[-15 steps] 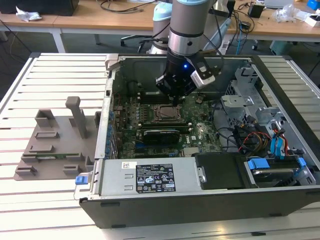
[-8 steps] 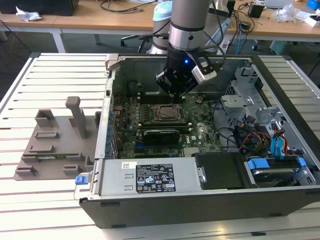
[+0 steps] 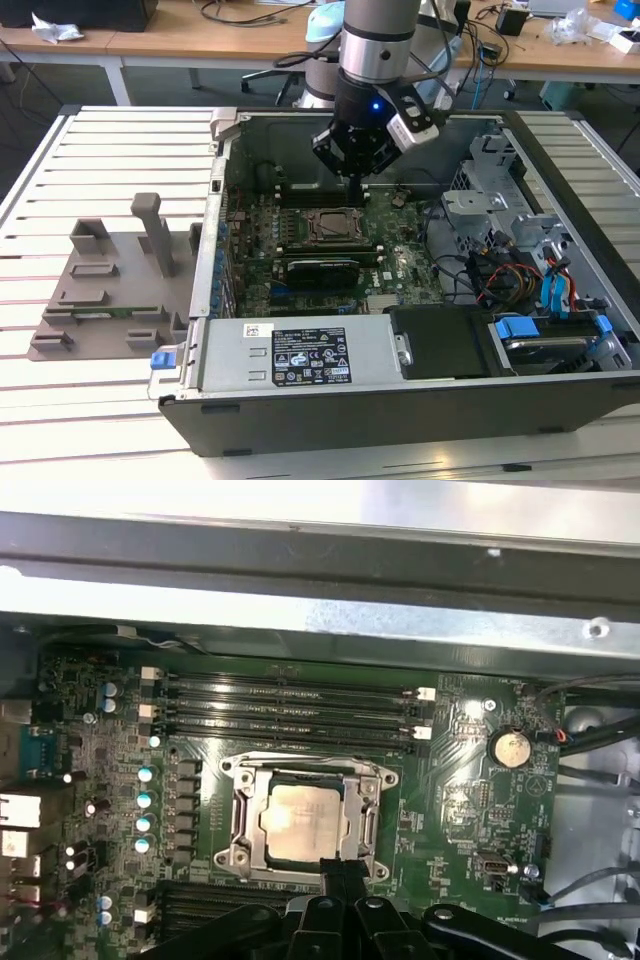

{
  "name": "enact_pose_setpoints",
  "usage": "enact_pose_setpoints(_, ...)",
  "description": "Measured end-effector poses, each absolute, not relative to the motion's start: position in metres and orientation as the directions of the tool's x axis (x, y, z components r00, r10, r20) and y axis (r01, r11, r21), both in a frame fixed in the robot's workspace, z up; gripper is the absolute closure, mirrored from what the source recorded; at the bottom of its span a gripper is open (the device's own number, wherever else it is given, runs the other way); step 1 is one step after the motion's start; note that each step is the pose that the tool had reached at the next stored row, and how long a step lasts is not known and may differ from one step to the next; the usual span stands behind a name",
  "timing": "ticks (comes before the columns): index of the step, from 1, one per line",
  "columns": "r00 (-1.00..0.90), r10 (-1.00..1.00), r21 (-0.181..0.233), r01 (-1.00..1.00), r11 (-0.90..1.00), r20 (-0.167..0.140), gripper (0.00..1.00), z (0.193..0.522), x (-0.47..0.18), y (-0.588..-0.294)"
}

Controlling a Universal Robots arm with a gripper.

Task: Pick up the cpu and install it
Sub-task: 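Install the first cpu locking lever, then install the second cpu locking lever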

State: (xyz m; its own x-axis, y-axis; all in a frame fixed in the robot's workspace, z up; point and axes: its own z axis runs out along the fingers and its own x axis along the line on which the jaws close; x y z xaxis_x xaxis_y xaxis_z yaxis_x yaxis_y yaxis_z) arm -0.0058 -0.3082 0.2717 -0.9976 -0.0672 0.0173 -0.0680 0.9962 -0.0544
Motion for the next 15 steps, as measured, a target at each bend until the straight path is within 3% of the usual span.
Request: enact_pose_setpoints(15, -0.998, -0.067, -0.056, -0.068, 0.996, 0.017, 0.89, 0.2779, -0.0058, -0.3082)
